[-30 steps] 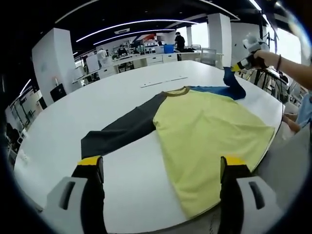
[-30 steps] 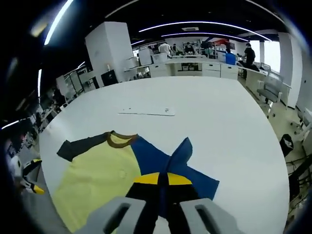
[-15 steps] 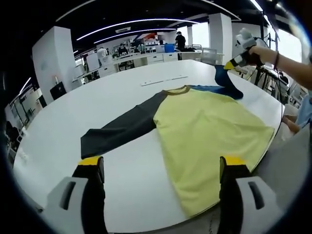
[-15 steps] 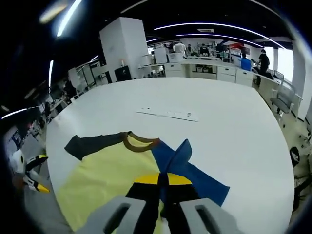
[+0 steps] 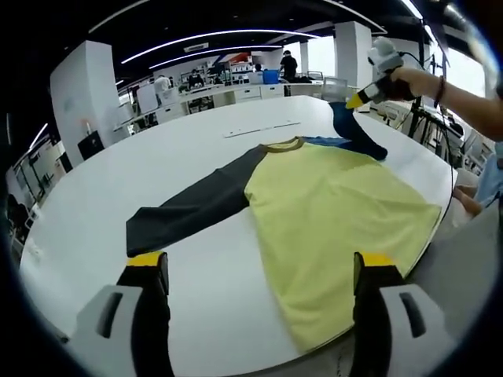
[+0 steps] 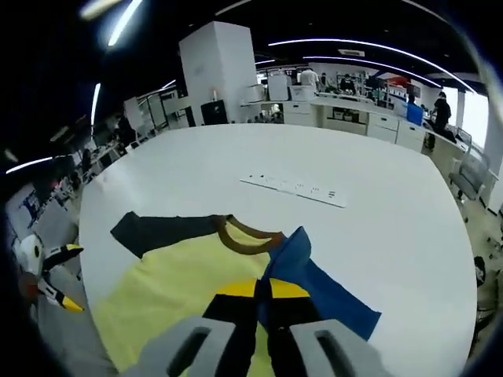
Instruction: Fold the garment on the visible template until the final outline fits inside the template.
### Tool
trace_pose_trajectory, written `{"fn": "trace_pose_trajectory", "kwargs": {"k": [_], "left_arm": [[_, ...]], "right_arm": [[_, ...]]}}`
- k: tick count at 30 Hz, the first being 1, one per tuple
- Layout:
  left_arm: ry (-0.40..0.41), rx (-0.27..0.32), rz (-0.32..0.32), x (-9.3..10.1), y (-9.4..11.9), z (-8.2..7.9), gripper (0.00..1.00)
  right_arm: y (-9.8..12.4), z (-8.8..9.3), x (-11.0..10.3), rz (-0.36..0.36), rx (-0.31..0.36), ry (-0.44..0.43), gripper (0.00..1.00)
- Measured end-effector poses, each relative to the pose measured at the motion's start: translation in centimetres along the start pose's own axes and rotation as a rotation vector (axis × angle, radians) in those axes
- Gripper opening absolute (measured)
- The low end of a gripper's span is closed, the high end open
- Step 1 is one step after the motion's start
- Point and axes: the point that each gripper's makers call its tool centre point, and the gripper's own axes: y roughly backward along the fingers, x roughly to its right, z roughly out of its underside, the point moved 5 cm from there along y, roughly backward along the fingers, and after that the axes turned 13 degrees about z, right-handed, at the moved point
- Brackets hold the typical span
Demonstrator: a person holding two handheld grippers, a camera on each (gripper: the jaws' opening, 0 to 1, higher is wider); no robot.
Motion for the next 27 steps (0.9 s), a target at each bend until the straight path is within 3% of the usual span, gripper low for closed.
{"fn": "trace_pose_trajectory", "kwargs": {"k": [27], "left_arm": [[0.011,-0.010,0.015,0.1,0.0,0.4,0.89]], "right_arm": [[-2.9,-2.4,-7.6,-0.118,-0.012,0.064,0.00]]}}
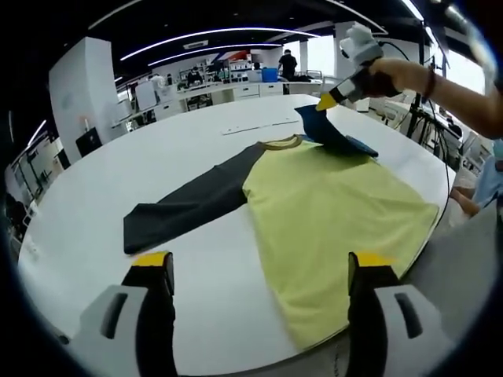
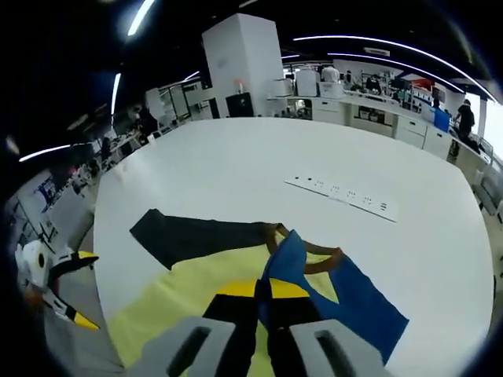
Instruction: Fold the garment on the visible template until the final outline fits inside the template.
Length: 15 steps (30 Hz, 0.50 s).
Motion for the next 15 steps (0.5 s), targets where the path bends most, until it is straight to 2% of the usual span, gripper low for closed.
{"fn": "trace_pose_trajectory", "kwargs": {"k": [15], "left_arm": [[-0.002,-0.003,-0.003,0.0,0.1,0.1,0.89]], "right_arm": [[-0.7,-1.4,-4.5,-0.066,0.013,0.063,0.00]]}}
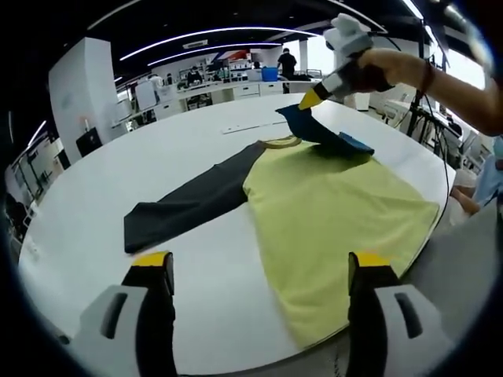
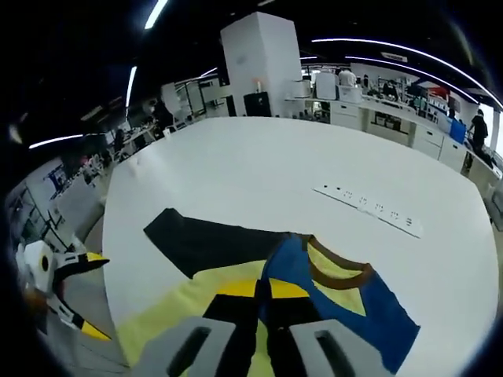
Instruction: Fold the garment on the visible template until the final outline fits inside the template.
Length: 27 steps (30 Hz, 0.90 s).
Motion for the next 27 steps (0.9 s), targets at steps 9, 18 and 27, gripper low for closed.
{"fn": "trace_pose_trajectory", "kwargs": {"k": [9,18,27], "left_arm": [[0.004,-0.010,-0.005,-0.1,0.0,0.3,0.89],[0.011,-0.015,-0.008,-0.2,0.0,0.5,0.89],[0.021,-0.024,-0.015,-0.2,0.2,1.0,0.89]], "right_arm": [[-0.5,-0.5,-2.2,-0.039,0.003,0.032,0.00],[-1.1,-0.1,-4.4,-0.082,-0.002,0.053,0.00],[-1.8,1.3,-6.9,-0.142,-0.018,0.108,0.00]]}}
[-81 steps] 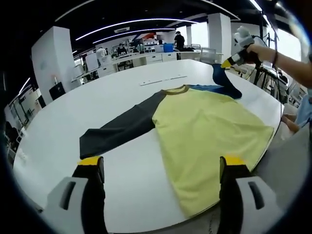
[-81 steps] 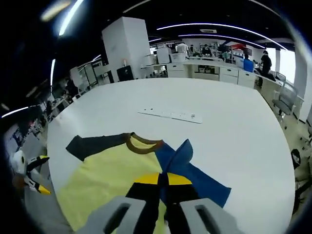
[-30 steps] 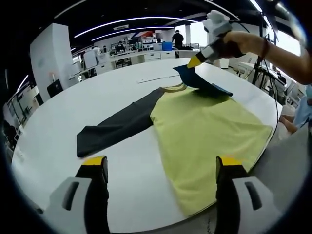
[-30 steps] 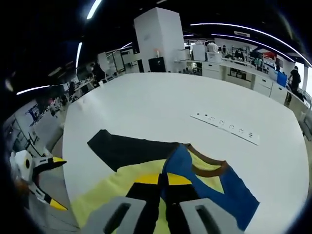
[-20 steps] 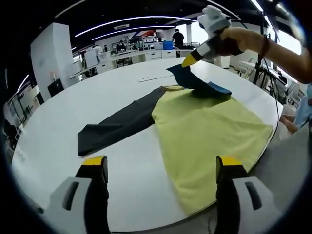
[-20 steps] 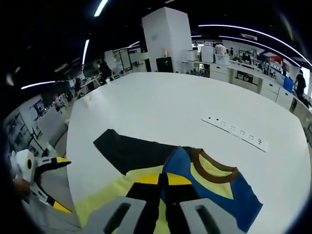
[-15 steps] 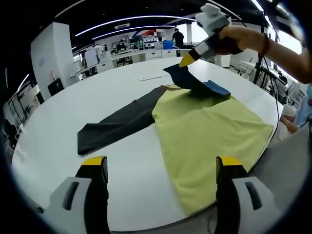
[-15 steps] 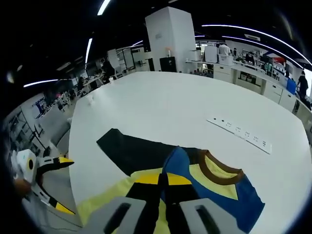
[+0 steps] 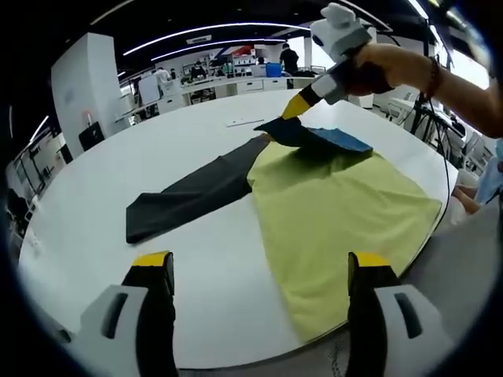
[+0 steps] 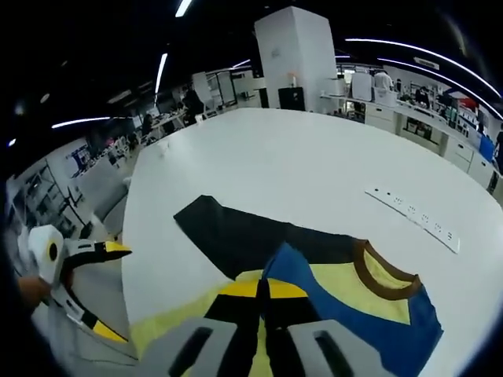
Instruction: Fold the garment on the visible template until the final outline fits inside the template.
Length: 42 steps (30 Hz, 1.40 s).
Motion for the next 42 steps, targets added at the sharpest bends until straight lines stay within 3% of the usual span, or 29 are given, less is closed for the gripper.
{"fn": "trace_pose_trajectory", "kwargs": {"k": [13,23,26,29,32,38,42], "left_arm": [[0.006,-0.005,0.000,0.2,0.3,0.3,0.89],[-0.007,-0.003,0.003,0.4,0.3,0.2,0.91],[-0.004,0.004,-0.004,0.4,0.5,0.1,0.93],[-0.008,0.003,-0.013,0.3,0.6,0.1,0.96],[-0.011,0.003,-0.017,0.2,0.7,0.1,0.98],[-0.004,0.009,-0.018,0.5,0.7,0.0,0.99],[-0.007,0.012,-0.015,0.6,0.5,-0.1,0.99]], "right_arm": [[-2.2,1.8,-1.2,-0.017,-0.035,-0.029,0.00],[-4.0,4.9,-3.0,-0.070,-0.090,-0.040,0.00],[-4.0,5.4,-2.4,-0.037,-0.096,-0.043,0.12],[-3.6,5.3,-1.1,0.014,-0.080,-0.049,0.33],[-3.0,5.2,0.1,0.051,-0.062,-0.064,0.48],[-1.5,6.5,3.1,0.116,-0.073,-0.088,0.67],[-0.3,7.6,5.2,0.157,-0.087,-0.133,0.71]]}}
